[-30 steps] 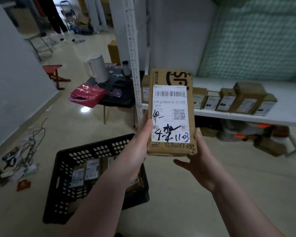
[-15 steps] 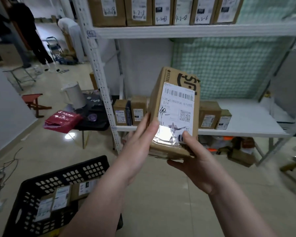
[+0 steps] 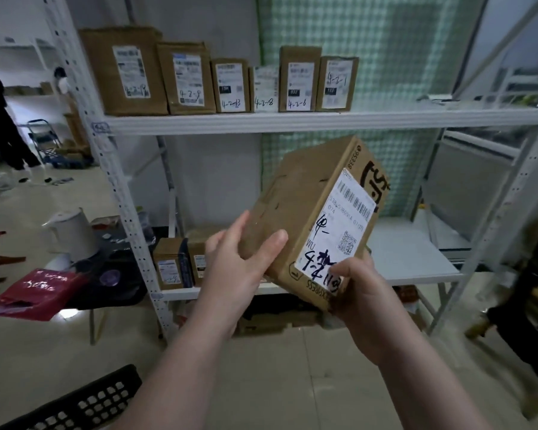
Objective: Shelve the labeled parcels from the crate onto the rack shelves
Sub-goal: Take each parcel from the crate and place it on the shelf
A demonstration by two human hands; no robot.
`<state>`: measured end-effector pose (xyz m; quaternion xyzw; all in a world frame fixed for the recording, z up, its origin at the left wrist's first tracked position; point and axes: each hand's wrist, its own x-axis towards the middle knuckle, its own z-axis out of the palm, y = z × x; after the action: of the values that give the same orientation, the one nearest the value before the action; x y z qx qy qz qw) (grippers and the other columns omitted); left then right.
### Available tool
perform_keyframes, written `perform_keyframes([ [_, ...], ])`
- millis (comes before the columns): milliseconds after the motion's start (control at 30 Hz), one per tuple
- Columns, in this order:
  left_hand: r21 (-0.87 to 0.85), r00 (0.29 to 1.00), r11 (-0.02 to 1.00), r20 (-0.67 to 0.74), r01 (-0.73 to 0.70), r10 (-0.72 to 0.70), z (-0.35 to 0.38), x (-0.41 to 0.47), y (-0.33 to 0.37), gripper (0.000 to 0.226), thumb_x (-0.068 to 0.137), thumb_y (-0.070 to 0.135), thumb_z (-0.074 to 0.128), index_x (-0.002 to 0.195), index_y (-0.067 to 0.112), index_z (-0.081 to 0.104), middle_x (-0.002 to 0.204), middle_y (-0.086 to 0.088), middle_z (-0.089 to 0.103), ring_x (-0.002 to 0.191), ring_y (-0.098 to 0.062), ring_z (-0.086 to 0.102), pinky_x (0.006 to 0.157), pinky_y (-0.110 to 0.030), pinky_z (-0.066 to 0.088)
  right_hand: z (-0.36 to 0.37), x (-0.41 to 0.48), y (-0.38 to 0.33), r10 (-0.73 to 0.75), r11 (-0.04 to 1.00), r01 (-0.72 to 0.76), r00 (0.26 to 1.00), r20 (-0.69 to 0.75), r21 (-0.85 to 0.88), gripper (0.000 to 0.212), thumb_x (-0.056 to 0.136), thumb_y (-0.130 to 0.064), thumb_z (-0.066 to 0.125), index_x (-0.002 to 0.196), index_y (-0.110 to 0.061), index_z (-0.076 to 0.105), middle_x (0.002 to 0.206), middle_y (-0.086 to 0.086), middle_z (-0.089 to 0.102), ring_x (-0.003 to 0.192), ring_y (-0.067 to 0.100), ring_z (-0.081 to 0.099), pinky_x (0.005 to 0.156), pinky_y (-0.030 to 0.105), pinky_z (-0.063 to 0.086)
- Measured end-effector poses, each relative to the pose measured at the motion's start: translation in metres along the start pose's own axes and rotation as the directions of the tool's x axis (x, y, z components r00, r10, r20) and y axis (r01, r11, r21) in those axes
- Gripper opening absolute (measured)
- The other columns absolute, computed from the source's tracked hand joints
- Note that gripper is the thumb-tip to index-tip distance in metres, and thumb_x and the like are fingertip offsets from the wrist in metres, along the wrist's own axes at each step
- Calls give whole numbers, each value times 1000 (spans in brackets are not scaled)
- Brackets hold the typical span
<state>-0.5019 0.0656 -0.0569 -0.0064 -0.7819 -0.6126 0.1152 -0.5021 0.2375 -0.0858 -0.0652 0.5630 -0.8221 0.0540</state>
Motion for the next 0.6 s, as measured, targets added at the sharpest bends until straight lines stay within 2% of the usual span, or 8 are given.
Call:
perform_keyframes([
  [33, 2, 1000, 1000, 11, 14, -14, 5, 12, 0, 119, 42, 90, 62, 146, 41, 30, 142, 11, 30, 130, -15, 41, 109, -45, 39, -3, 10, -4, -16, 1000, 16, 1000, -15, 4, 62, 64, -18, 49, 124, -33, 51, 117, 2, 70, 86, 25, 64, 59, 32, 50],
  [100, 2, 998, 1000, 64, 10, -10, 15, 41, 0, 135, 33, 94, 60, 149, 40, 20, 150, 8, 28, 135, -12, 35, 113, -46, 32, -10, 33, -13, -70, 998, 70, 997, -39, -6, 65, 65, -18, 49, 128, -34, 47, 116, 3, 68, 80, 23, 65, 48, 28, 51],
  [167, -2, 997, 1000, 82, -13, 13, 27, 73, 2, 129, 34, 94, 60, 147, 43, 22, 150, 7, 29, 135, -13, 36, 113, -47, 31, -17, 63, -24, -139, 990, 137, 989, -57, -30, 68, 72, -22, 52, 137, -41, 41, 119, -4, 69, 96, 23, 70, 66, 43, 60],
  [233, -3, 998, 999, 53, -45, 45, 39, 106, 8, 125, 39, 91, 61, 147, 42, 24, 148, 6, 30, 132, -15, 40, 112, -47, 33, -22, 99, -37, -189, 981, 187, 980, -66, -48, 74, 78, -29, 58, 145, -45, 29, 123, -9, 68, 106, 19, 69, 86, 52, 57],
  [400, -20, 993, 993, -50, -112, 111, 66, 200, 28, 113, 50, 76, 64, 148, 35, 26, 143, 3, 25, 120, -12, 40, 108, -36, 34, -33, 192, -71, -295, 941, 275, 952, -81, -196, 92, 73, -53, 72, 147, -48, 18, 132, -19, 60, 114, 6, 64, 91, 37, 56],
  [467, 12, 986, 988, -51, -157, 157, 79, 237, 34, 104, 57, 70, 64, 148, 35, 26, 141, 5, 24, 113, -8, 37, 103, -29, 33, -38, 224, -85, -320, 929, 287, 940, -117, -233, 106, 68, -58, 77, 150, -48, 11, 135, -21, 57, 114, 3, 63, 94, 36, 55],
  [500, 31, 982, 983, -41, -182, 183, 86, 255, 36, 99, 62, 68, 64, 148, 35, 27, 140, 6, 24, 113, -6, 36, 102, -26, 32, -43, 238, -91, -341, 922, 302, 929, -140, -244, 108, 68, -55, 79, 151, -47, 9, 132, -24, 58, 109, 0, 64, 93, 34, 56],
  [600, 49, 963, 962, 16, -270, 269, 108, 307, 43, 81, 76, 56, 66, 146, 35, 31, 141, 6, 28, 119, -5, 37, 104, -24, 31, -65, 277, -105, -381, 918, 324, 882, -277, -230, 104, 75, -39, 75, 151, -46, 4, 97, -43, 54, 78, -18, 64, 66, 15, 56],
])
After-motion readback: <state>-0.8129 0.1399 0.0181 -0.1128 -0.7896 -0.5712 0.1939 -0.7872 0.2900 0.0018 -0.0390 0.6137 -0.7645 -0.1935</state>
